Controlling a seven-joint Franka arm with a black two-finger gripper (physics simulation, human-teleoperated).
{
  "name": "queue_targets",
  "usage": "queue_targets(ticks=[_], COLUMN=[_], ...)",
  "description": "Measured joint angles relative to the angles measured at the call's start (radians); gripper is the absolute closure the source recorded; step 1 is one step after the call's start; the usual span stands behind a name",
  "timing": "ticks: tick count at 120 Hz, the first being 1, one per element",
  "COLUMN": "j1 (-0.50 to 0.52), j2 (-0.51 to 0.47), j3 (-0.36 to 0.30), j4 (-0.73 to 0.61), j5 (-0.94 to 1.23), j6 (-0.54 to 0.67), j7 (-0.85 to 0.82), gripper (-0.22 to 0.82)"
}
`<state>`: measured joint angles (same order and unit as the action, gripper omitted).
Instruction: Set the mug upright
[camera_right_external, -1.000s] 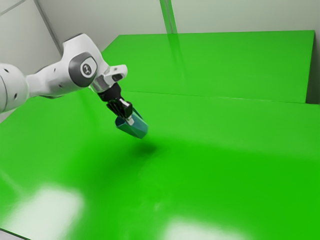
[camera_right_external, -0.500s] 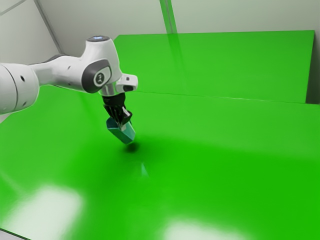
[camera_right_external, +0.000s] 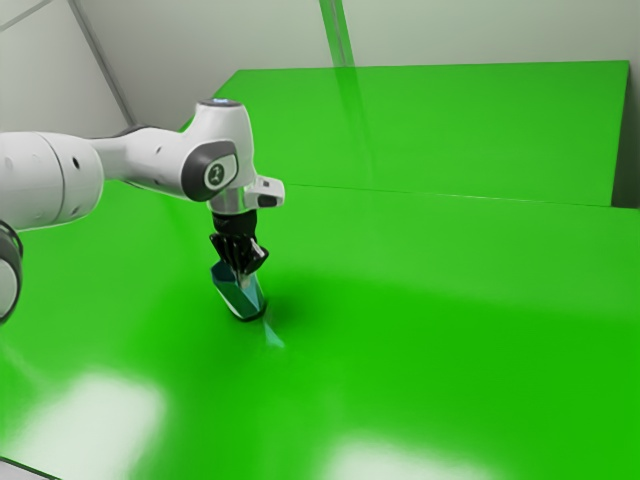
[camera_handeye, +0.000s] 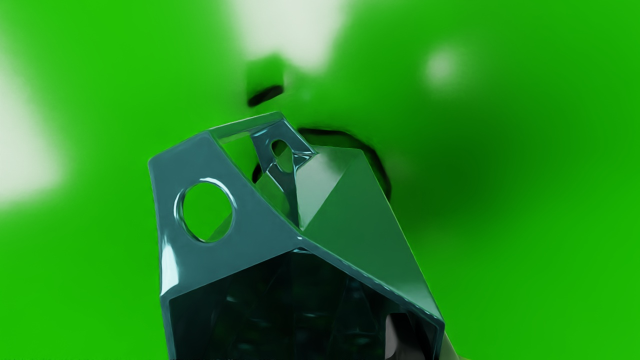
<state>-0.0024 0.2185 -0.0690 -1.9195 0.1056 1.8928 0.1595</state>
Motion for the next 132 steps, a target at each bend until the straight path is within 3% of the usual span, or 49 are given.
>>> queue_targets(ticks=[7, 30, 49, 70, 100, 132], j1=[0.000, 0.003, -0.004, 0.007, 0.006, 0.012], j2=[0.003, -0.007, -0.035, -0.066, -0.101, -0.148], j3=[0.000, 0.000, 0.002, 0.012, 0.047, 0.067], j4=[0.000, 0.001, 0.041, 0.156, 0.343, 0.370], j5=[-0.001, -0.016, -0.027, -0.077, -0.095, -0.093], j6=[-0.001, -0.004, -0.020, -0.067, -0.145, -0.228], j7=[-0.005, -0.016, -0.021, -0.024, -0.012, -0.003], gripper=[0.72, 0.32, 0.15, 0.07, 0.02, 0.01])
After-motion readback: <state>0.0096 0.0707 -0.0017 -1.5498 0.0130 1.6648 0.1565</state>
